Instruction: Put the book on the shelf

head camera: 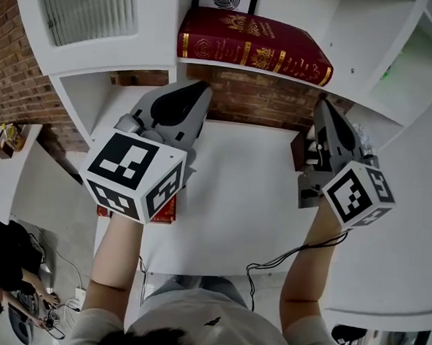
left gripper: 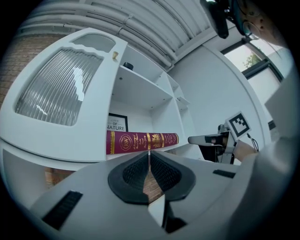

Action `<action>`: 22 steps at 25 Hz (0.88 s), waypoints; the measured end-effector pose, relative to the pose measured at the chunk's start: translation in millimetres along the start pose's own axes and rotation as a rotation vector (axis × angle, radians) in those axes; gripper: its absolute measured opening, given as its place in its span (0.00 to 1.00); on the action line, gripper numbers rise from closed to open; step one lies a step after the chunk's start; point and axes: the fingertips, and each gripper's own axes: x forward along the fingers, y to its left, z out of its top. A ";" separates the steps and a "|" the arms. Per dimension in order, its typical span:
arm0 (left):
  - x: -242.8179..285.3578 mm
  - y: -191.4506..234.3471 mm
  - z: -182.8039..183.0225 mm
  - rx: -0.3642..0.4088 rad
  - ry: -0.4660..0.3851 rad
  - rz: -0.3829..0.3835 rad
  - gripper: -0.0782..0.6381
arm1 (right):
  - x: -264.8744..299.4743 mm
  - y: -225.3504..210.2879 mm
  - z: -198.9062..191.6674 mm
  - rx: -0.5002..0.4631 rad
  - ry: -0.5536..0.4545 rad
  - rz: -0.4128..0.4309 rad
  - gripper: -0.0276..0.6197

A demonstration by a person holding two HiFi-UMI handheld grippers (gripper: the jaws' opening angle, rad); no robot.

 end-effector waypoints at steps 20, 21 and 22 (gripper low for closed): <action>-34.4 -40.1 -31.6 -0.032 0.049 -0.198 0.14 | -53.6 70.3 -40.7 0.012 0.059 -0.043 0.06; -36.5 -42.2 -33.1 -0.034 0.051 -0.204 0.14 | -55.7 73.2 -42.5 0.013 0.060 -0.042 0.06; -38.7 -44.3 -34.5 -0.035 0.053 -0.210 0.14 | -57.9 76.2 -44.2 0.015 0.060 -0.041 0.06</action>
